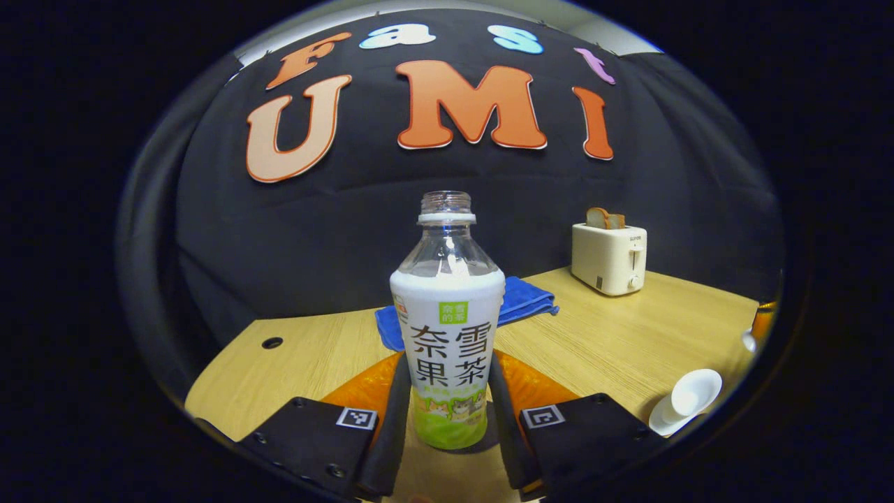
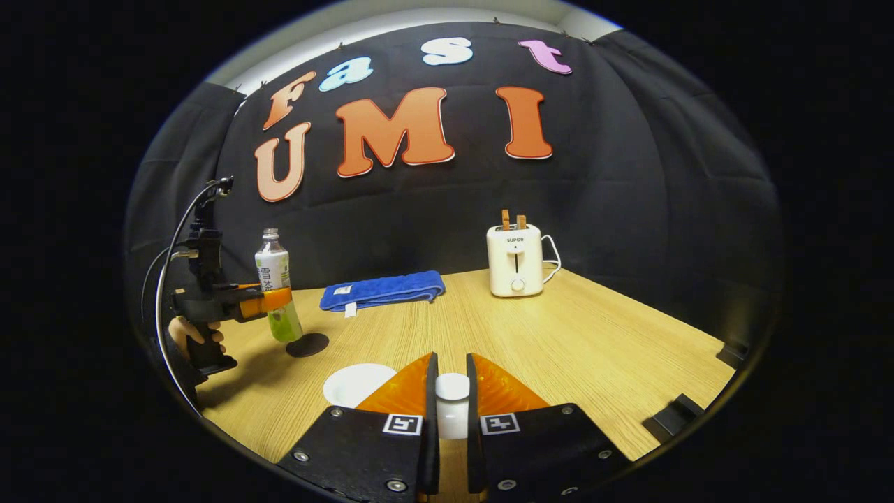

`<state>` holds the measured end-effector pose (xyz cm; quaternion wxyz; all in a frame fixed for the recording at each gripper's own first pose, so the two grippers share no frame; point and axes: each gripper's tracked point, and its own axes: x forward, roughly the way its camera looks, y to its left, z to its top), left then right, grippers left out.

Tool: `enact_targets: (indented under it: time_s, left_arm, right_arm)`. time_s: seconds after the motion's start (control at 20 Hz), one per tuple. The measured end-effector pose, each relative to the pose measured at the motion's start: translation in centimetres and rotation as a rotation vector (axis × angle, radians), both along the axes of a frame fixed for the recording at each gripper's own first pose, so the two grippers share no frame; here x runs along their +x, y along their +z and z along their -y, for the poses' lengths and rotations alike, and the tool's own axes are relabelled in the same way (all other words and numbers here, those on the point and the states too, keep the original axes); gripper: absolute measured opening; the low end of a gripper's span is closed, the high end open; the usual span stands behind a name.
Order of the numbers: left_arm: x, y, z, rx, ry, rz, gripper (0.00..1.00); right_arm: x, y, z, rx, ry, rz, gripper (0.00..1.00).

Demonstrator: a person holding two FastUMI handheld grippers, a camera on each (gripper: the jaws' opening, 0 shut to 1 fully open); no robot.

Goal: Open the teacup lid with one hand, grasp the water bottle and pour water into the teacup with the other hand; after pouring, place the water bottle on the coaster and then close the teacup lid.

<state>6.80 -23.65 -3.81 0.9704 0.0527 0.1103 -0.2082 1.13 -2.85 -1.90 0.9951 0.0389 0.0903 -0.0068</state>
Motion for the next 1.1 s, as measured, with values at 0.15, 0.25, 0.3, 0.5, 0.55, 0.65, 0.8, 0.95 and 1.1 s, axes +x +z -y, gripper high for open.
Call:
enact_targets:
  time_s: [0.15, 0.25, 0.3, 0.5, 0.55, 0.65, 0.8, 0.95, 1.1]
  left_arm:
    - [0.0, 0.1, 0.4, -0.084, -0.004, -0.015, 0.58]
    - [0.2, -0.5, 0.3, -0.091, -0.007, -0.035, 0.61]
    - [0.3, -0.8, 0.4, -0.083, -0.006, -0.044, 0.60]
    - [0.5, -1.6, 0.8, -0.073, 0.002, -0.047, 0.61]
    - [0.5, -1.9, 0.7, -0.066, 0.002, -0.054, 0.61]
    - [0.4, -1.8, 0.6, -0.067, -0.001, -0.049, 0.59]
    - [0.3, -1.6, 0.7, -0.050, -0.019, -0.023, 0.62]
    - [0.0, -1.4, 0.3, -0.016, -0.031, -0.005, 0.67]
    - [-0.1, -1.4, 0.5, -0.022, -0.024, -0.003, 0.69]
  right_arm:
    - [0.4, -0.3, -0.3, -0.009, 0.007, -0.010, 0.16]
    - [0.5, -0.3, -0.2, -0.016, 0.006, -0.013, 0.16]
    - [0.6, -0.3, -0.1, -0.015, 0.005, -0.014, 0.16]
    - [0.9, -0.6, -0.5, -0.013, 0.009, -0.020, 0.16]
    - [0.9, -0.7, -0.6, -0.015, 0.012, -0.022, 0.16]
    - [1.0, -0.8, -0.9, -0.013, 0.019, -0.024, 0.16]
    - [1.0, -0.9, -1.1, -0.016, 0.021, -0.028, 0.16]
    - [1.1, -1.1, -0.8, -0.013, 0.015, -0.031, 0.16]
    - [1.0, -1.2, -0.6, -0.012, 0.010, -0.032, 0.16]
